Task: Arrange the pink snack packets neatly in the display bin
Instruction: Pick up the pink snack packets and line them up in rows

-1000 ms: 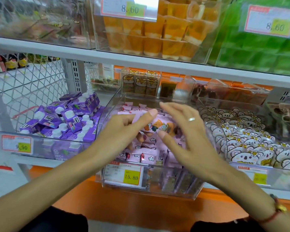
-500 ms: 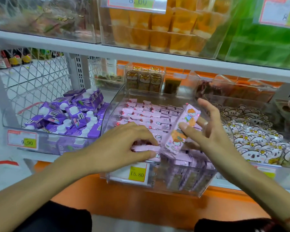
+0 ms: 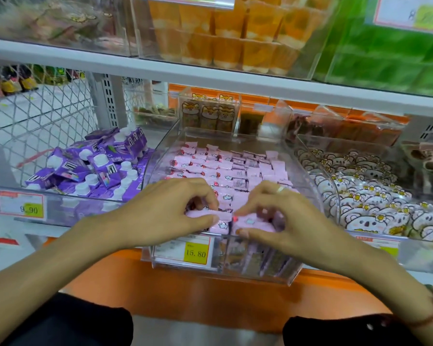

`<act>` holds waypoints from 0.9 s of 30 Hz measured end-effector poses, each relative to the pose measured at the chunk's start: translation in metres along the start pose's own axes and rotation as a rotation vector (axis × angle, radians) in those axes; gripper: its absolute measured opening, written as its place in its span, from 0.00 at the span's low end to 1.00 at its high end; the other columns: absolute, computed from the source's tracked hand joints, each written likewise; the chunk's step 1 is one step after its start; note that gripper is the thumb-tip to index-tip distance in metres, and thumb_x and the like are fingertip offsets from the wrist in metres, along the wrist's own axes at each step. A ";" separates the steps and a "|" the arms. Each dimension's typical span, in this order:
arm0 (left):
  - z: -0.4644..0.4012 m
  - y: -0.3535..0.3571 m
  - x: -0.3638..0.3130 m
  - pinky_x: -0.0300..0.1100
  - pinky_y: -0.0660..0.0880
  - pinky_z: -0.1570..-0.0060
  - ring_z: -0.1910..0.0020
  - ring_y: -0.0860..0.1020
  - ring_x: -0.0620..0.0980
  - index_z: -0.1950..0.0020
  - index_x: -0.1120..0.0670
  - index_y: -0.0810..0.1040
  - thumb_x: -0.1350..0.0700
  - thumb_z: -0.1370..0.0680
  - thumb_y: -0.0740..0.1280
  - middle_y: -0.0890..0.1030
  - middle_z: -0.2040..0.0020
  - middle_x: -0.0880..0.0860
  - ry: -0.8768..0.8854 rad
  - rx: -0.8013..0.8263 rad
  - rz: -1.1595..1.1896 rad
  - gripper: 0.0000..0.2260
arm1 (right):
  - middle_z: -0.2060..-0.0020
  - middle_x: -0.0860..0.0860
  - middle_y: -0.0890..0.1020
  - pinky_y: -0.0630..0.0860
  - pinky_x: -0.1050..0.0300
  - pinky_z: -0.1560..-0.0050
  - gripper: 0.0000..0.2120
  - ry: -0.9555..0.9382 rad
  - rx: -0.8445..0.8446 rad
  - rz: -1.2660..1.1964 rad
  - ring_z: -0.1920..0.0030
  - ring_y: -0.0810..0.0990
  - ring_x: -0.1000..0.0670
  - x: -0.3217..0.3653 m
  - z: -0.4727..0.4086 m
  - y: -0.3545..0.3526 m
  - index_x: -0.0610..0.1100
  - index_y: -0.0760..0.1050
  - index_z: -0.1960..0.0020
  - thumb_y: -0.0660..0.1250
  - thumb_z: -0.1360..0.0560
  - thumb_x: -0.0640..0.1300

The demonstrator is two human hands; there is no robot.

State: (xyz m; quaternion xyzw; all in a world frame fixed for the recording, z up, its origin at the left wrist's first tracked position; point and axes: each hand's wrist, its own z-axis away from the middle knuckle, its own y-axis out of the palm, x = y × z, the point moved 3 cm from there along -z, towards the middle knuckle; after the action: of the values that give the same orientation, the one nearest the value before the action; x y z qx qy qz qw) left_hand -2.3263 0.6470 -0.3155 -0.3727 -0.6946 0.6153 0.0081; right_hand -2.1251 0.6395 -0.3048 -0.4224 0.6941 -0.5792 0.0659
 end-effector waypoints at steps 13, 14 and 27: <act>0.003 -0.001 -0.006 0.42 0.72 0.47 0.42 0.68 0.34 0.43 0.38 0.74 0.34 0.26 0.61 0.73 0.44 0.32 0.069 -0.139 -0.093 0.16 | 0.60 0.56 0.79 0.73 0.57 0.60 0.06 0.115 -0.214 -0.006 0.60 0.75 0.57 -0.006 -0.009 -0.012 0.54 0.78 0.52 0.66 0.25 0.44; 0.002 -0.001 -0.006 0.43 0.72 0.46 0.41 0.68 0.34 0.42 0.38 0.74 0.34 0.26 0.60 0.73 0.44 0.32 0.061 -0.144 -0.094 0.16 | 0.60 0.57 0.78 0.72 0.58 0.60 0.04 0.134 -0.224 0.042 0.60 0.75 0.58 -0.007 -0.011 -0.013 0.54 0.78 0.52 0.67 0.25 0.46; -0.002 0.007 -0.007 0.37 0.71 0.57 0.52 0.70 0.34 0.43 0.37 0.77 0.27 0.29 0.54 0.76 0.53 0.35 -0.039 -0.078 -0.173 0.24 | 0.59 0.57 0.74 0.68 0.64 0.61 0.11 0.226 0.054 0.056 0.61 0.72 0.59 -0.015 -0.017 0.003 0.55 0.78 0.51 0.71 0.31 0.57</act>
State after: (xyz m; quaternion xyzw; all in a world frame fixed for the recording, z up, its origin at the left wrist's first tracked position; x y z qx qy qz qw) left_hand -2.3165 0.6450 -0.3174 -0.2994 -0.7475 0.5921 0.0329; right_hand -2.1274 0.6619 -0.3080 -0.3331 0.6929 -0.6393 0.0148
